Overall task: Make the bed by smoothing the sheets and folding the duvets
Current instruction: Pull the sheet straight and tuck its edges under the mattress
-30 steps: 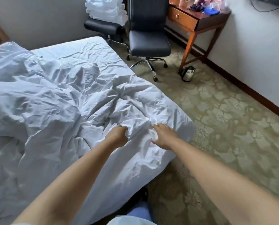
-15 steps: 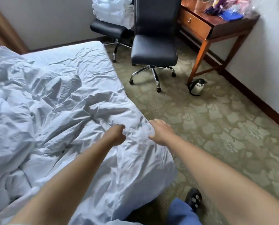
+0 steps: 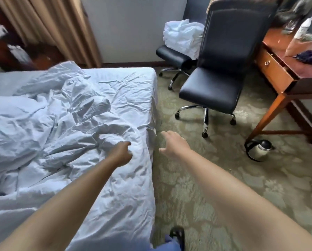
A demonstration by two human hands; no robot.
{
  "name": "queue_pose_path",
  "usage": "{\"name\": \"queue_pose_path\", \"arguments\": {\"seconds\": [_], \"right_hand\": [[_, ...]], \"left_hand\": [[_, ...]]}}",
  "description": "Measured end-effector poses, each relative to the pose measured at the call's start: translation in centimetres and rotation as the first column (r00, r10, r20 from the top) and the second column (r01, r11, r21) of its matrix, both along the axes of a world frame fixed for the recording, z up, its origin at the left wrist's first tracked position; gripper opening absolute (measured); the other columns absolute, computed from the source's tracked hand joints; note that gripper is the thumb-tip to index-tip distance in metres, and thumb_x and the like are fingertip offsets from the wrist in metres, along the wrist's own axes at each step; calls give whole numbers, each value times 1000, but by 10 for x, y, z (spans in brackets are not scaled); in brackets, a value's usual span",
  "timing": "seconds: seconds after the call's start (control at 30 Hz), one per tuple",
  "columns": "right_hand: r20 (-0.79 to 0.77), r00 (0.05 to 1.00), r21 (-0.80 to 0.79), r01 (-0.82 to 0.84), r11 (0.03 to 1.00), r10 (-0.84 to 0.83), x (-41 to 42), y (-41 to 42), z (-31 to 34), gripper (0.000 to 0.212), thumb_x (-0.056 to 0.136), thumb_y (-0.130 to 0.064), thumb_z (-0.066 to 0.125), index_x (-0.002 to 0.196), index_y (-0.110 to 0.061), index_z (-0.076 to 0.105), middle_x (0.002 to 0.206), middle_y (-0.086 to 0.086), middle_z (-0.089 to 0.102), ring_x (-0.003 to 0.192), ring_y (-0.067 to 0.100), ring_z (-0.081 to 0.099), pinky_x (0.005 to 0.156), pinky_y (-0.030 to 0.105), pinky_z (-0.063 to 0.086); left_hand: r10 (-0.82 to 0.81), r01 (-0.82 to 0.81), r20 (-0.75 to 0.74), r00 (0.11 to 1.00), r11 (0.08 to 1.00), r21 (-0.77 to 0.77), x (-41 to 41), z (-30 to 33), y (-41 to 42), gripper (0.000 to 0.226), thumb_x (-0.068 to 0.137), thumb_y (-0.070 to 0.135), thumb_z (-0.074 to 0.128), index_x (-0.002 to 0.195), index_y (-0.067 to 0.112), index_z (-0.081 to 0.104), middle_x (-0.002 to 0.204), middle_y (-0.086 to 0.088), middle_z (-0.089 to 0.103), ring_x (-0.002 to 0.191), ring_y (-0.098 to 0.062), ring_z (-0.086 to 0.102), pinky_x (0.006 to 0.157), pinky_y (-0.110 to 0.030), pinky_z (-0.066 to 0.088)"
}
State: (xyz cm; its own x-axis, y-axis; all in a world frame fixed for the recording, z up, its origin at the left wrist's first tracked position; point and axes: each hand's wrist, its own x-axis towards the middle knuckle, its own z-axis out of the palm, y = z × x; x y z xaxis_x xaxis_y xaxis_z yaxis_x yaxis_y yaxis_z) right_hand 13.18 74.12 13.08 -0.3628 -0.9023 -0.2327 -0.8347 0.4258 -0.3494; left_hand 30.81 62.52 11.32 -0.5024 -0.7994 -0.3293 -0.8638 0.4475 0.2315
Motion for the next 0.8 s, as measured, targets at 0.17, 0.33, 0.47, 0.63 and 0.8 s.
{"name": "queue_pose_path", "arguments": {"seconds": [0.17, 0.33, 0.47, 0.63, 0.8], "right_hand": [[-48, 985, -10, -164, 986, 163, -38, -52, -1, 68, 89, -36, 62, 147, -20, 29, 145, 4, 36, 134, 24, 35, 108, 39, 35], [-75, 941, 89, -323, 942, 330, -87, -133, -1, 68, 90, -32, 59, 149, -19, 27, 149, 4, 32, 138, 24, 31, 107, 38, 36], [-102, 894, 120, -425, 897, 437, -121, -199, 0, 65, 89, -30, 58, 146, -18, 29, 146, 8, 34, 135, 27, 34, 105, 40, 38], [-96, 839, 151, -520, 841, 536, -153, -286, -11, 67, 89, -28, 57, 148, -18, 27, 148, 8, 32, 135, 28, 33, 103, 42, 40], [-62, 762, 117, -636, 763, 645, -186, -388, -30, 69, 90, -28, 57, 149, -18, 24, 151, 8, 29, 137, 29, 30, 105, 41, 37]], "left_hand": [[135, -135, -54, 989, 991, 8, -33, -8, -37, 51, 88, 14, 51, 139, 17, 46, 144, -6, 46, 130, -23, 44, 97, -29, 38], [259, -246, -135, 956, 963, 109, -81, -25, -107, 48, 86, 16, 49, 135, 16, 50, 140, -11, 50, 125, -28, 49, 99, -33, 42], [366, -348, -158, 917, 928, 131, -110, -20, -153, 49, 89, 13, 49, 138, 13, 46, 143, -10, 45, 131, -27, 43, 103, -33, 38], [464, -445, -114, 878, 881, 157, -123, -26, -205, 52, 86, 13, 49, 138, 14, 46, 145, -9, 43, 131, -24, 43, 106, -33, 37], [608, -592, -77, 791, 790, 156, -145, -39, -267, 52, 87, 12, 47, 139, 17, 44, 148, -8, 35, 131, -25, 42, 106, -34, 37]]}}
